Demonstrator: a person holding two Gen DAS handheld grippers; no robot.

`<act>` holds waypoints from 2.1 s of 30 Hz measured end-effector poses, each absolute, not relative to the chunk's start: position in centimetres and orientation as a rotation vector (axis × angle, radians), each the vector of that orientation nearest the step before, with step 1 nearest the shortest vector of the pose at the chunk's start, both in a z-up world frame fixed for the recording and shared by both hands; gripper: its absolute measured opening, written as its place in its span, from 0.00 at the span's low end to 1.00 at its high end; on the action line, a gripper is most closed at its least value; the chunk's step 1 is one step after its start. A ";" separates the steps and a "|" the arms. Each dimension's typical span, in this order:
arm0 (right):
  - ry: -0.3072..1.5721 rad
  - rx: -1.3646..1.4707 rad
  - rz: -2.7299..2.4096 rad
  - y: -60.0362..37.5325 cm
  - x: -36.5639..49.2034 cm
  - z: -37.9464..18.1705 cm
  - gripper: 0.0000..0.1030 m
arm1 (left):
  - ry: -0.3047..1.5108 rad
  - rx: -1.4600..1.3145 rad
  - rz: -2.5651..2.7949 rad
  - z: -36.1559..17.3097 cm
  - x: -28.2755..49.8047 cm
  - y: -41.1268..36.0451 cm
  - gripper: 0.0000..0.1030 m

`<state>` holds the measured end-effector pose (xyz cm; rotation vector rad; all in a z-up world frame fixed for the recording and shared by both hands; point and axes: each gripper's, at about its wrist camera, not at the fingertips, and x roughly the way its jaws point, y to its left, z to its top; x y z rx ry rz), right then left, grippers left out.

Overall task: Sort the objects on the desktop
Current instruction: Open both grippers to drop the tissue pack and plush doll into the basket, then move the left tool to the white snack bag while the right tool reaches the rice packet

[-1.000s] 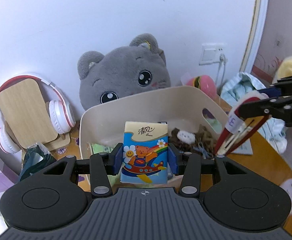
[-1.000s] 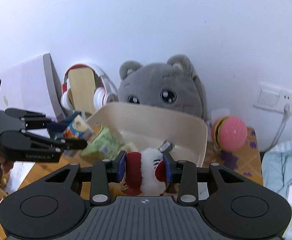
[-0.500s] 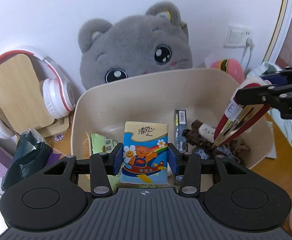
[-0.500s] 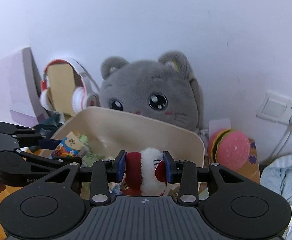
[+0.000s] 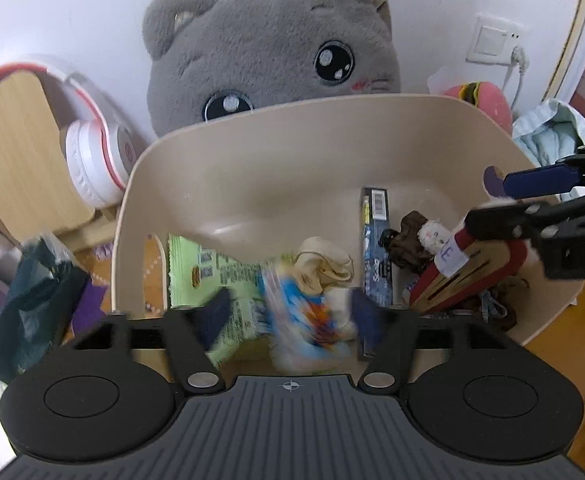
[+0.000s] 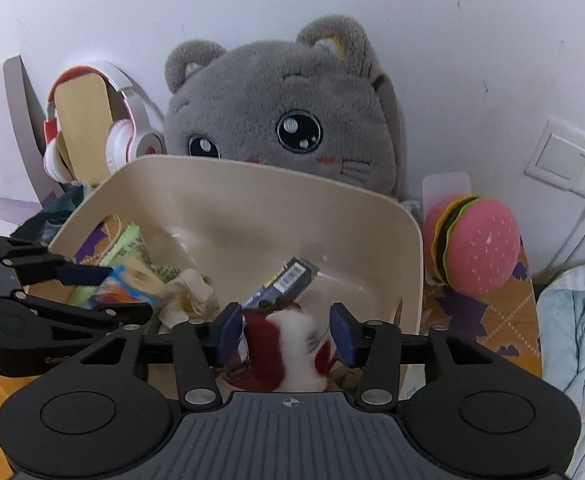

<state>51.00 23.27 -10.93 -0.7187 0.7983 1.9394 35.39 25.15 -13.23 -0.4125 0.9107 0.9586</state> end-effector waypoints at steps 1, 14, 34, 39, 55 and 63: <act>0.804 -0.721 1.938 23.3 50.9 -11.0 0.61 | 0.908 -0.392 0.968 -13.1 35.4 25.0 0.81; 0.822 -0.692 1.889 22.1 50.8 -10.0 1.00 | 0.862 -0.388 0.983 -11.4 33.2 24.0 0.85; 0.852 -0.631 1.875 11.6 51.4 -8.1 1.00 | 0.865 -0.440 0.866 -10.3 28.5 14.7 0.85; 0.869 -0.663 1.850 8.7 51.6 -9.3 1.00 | 0.899 -0.452 0.835 -11.6 28.7 12.4 0.85; 0.916 -0.836 1.847 1.6 51.5 -14.4 1.00 | 0.979 -0.529 0.816 -15.7 30.4 8.9 0.85; 0.916 -0.914 1.871 0.3 49.9 -16.1 1.00 | 0.999 -0.626 0.856 -17.8 30.6 9.6 0.85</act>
